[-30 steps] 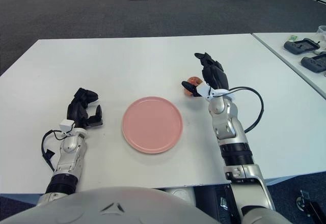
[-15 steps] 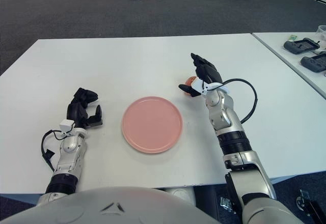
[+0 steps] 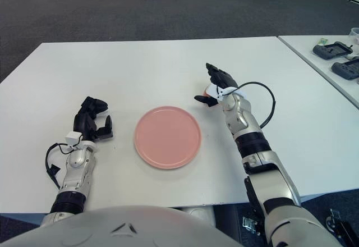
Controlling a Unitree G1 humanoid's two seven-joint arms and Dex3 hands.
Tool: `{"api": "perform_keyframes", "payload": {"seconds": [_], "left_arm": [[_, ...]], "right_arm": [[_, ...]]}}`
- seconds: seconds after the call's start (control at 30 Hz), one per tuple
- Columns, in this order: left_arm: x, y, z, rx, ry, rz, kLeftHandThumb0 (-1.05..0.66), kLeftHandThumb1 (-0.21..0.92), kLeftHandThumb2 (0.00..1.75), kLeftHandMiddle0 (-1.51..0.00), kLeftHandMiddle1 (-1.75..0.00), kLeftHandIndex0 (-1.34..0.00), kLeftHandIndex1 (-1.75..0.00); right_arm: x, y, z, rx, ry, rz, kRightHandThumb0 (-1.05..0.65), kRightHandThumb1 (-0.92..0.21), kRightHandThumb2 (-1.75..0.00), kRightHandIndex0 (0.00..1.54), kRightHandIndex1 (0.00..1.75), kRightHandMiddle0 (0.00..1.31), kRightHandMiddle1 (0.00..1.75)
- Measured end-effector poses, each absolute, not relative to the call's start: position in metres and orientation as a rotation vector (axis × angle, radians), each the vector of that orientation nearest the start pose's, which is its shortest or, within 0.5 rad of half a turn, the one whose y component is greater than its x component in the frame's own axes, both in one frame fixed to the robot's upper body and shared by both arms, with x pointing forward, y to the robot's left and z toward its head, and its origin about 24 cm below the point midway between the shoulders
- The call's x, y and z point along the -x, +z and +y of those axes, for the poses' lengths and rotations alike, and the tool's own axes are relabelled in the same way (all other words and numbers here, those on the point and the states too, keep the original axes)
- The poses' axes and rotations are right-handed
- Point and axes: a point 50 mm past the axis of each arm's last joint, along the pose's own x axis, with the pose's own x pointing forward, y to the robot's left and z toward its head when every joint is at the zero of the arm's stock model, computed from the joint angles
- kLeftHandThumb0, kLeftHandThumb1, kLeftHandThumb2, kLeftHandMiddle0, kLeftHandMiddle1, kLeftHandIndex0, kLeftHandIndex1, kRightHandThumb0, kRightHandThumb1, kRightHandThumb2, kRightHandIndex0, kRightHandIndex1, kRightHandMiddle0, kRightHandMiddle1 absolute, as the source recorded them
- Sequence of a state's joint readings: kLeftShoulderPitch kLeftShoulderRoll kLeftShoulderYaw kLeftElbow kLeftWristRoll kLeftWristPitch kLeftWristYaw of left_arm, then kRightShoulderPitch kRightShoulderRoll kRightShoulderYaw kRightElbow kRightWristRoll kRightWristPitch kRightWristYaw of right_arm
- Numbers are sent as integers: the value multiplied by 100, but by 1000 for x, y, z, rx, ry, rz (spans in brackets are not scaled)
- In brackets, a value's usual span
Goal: Put the apple into the plate.
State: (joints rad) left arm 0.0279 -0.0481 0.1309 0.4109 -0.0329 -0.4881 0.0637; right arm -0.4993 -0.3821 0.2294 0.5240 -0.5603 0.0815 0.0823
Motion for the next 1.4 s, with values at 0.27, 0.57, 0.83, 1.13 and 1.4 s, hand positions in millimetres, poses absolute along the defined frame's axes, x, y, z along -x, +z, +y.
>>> {"api": "perform_keyframes", "payload": {"seconds": [0.27,0.57,0.83,1.13,1.4], "left_arm": [[-227,-14,174,78,223,-44,-1,7,159,-83,-167,-55,-175],[-227,-14,176,104,224,-46,-1,9,157,-81,-168,-54,-175],[-226,-15,176,102,226,-43,-1,10,155,-82,-165,-53,-175],[-226,-14,177,102,228,-46,-1,8,157,-84,-164,-54,-175],[-225,-14,177,106,227,-45,-1,7,158,-84,-165,-54,-175]], "right_arm": [[-349,40,-187,1069,233,214,-89,-38,-92,0,0,0,19],[-362,31,-193,1153,234,285,-90,-43,-92,0,0,0,28],[-367,31,-191,1253,283,310,-88,-46,-93,0,9,0,47],[-369,31,-189,1285,317,329,-80,-45,-95,0,44,0,85],[-371,36,-190,1289,363,375,-74,-43,-100,0,71,0,106]]}}
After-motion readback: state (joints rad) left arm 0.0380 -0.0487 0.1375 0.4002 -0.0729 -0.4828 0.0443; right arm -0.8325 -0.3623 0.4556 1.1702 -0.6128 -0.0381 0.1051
